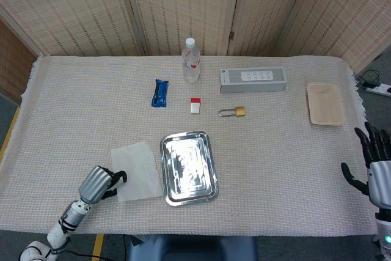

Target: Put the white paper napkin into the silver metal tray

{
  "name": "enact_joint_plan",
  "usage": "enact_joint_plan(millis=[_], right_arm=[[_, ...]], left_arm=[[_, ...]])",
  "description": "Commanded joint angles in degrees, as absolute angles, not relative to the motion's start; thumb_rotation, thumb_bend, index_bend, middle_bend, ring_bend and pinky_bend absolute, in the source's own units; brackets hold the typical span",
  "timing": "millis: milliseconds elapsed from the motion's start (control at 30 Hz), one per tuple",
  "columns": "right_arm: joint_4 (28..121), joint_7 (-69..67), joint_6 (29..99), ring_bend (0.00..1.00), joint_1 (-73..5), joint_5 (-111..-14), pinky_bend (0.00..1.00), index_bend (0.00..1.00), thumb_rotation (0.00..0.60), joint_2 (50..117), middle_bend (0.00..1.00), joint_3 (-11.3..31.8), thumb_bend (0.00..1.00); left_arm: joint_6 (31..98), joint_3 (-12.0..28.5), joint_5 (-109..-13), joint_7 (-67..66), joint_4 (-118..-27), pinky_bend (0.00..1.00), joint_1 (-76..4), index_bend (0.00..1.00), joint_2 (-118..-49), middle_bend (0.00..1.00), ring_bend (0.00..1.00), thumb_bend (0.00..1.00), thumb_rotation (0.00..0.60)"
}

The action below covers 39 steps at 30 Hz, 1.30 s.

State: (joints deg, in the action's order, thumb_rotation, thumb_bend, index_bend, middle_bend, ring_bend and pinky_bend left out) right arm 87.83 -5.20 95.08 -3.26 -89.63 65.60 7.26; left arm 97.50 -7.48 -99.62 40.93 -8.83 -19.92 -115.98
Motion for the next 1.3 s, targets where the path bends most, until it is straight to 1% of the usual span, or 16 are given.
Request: enact_joint_plan(millis=[33,200,400,633,767,1000,1067,1167,1300], right_arm=[[87.9,-5.3,94.8,0.0,-3.5,-89.9,0.0,0.0,0.6,65.5,0.0,7.2,0.4],[88.4,-5.6,95.3,0.0,-3.4,-91.6,0.0,0.0,0.6,65.4,0.0,6.5,0.4],[89.1,-7.1,96.9,0.0,-2.8,-93.6,0.0,0.0,0.6,64.6,0.0,5.7,0.4],[89.9,-10.1,100.0,0.0,-1.4,-95.5,0.0,0.0,0.6,62.9,0.0,5.2,0.4],[90.0,-11.8,102.0,0.0,-0.5,-96.1,0.0,0.0,0.6,61.9,0.0,5.1,0.4],[90.2,-14.0,103.5,0.0,0.7,-96.9,0.0,0.0,0.6,60.5,0.0,4.4,0.4],[90.4,-14.6,104.4,0.0,1.2,-96.9,0.0,0.0,0.6,60.2,0.0,4.5,0.4],[90.5,-15.6,105.7,0.0,1.8,-97.1,0.0,0.0,0.6,59.8,0.0,4.6,0.4],[90.3,-16.4,106.9,0.0,2.4,-97.5,0.0,0.0,0.6,59.5,0.0,4.6,0.4]], left_arm=[[100.6,-6.0,-98.2,38.8,-8.7,1.0,-20.8,0.6,-114.7,1.0,1.0,0.6,0.6],[104.4,-3.9,-96.5,36.4,-10.7,1.0,-22.8,0.6,-113.4,1.0,1.0,0.6,0.6],[108.3,-2.5,-96.1,31.1,-14.0,1.0,-26.3,0.6,-113.2,1.0,1.0,0.6,0.6],[110.1,-1.3,-96.6,24.2,-19.1,1.0,-30.9,0.6,-114.1,1.0,1.0,0.6,0.6],[109.0,-1.0,-97.3,19.8,-22.2,1.0,-33.5,0.59,-115.4,1.0,1.0,0.6,0.6],[106.7,1.7,-96.8,13.2,-27.3,1.0,-38.3,0.59,-116.7,1.0,1.0,0.6,0.6],[105.8,1.9,-96.9,11.8,-28.8,1.0,-39.1,0.58,-117.1,1.0,1.0,0.6,0.6],[104.1,1.4,-97.6,9.7,-30.2,1.0,-39.8,0.58,-118.0,1.0,1.0,0.6,0.6],[102.0,-0.4,-98.3,8.0,-30.1,1.0,-38.6,0.58,-119.3,1.0,1.0,0.61,0.6]])
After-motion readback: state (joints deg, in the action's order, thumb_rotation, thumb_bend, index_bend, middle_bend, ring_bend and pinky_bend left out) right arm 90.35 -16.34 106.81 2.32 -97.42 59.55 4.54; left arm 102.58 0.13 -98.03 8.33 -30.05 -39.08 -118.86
